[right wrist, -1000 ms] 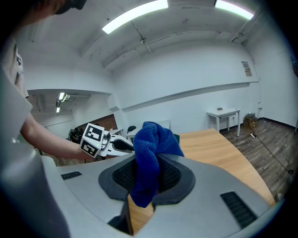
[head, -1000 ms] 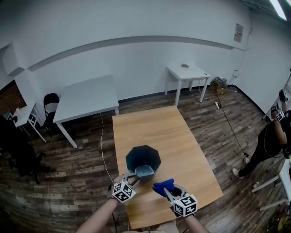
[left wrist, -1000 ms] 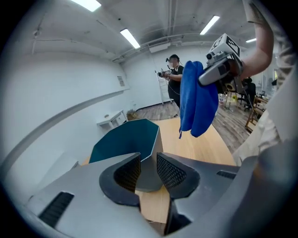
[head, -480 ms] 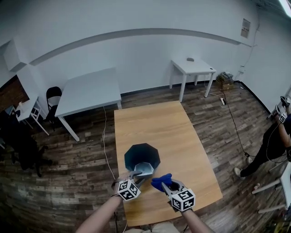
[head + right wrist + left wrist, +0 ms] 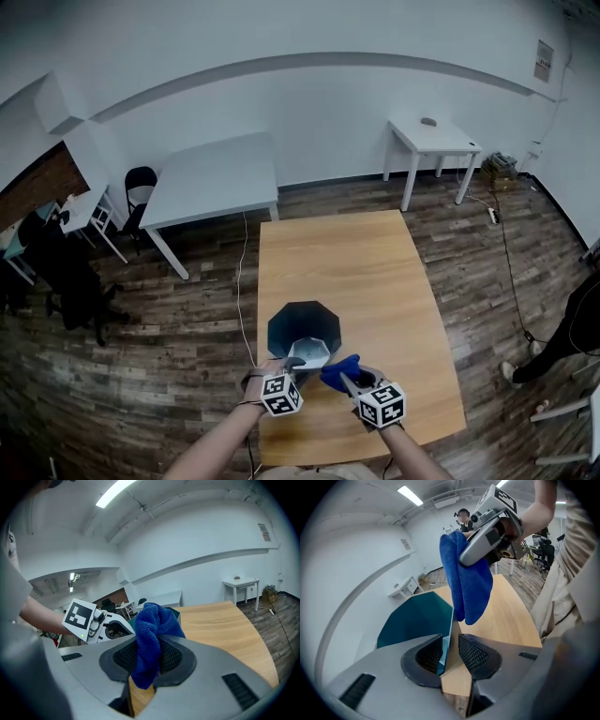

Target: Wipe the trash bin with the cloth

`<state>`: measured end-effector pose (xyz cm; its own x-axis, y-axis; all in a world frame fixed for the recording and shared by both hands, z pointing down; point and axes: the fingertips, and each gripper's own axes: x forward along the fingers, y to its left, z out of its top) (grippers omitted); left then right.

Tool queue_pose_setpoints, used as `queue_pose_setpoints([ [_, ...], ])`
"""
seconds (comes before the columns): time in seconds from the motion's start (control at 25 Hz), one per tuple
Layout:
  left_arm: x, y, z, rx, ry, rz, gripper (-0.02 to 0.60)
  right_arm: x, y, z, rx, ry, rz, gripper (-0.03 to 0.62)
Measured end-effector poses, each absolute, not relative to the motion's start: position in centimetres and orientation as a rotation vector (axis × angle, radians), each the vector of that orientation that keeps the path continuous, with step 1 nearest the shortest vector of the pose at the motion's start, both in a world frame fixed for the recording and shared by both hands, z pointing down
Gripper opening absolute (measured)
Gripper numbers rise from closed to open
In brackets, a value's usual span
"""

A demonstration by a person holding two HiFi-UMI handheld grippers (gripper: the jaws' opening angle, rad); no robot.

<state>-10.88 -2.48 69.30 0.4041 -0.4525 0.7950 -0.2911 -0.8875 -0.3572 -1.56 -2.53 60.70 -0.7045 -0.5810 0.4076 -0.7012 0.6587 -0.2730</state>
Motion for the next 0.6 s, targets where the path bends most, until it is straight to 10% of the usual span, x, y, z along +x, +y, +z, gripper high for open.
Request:
queue_pose_setpoints([
  [0.6,-10.8,-3.0,70.4,-2.346,0.617,-1.688,0.086,-3.7,-6.0,64.9,0.819,-2.607,0.678,0.08],
])
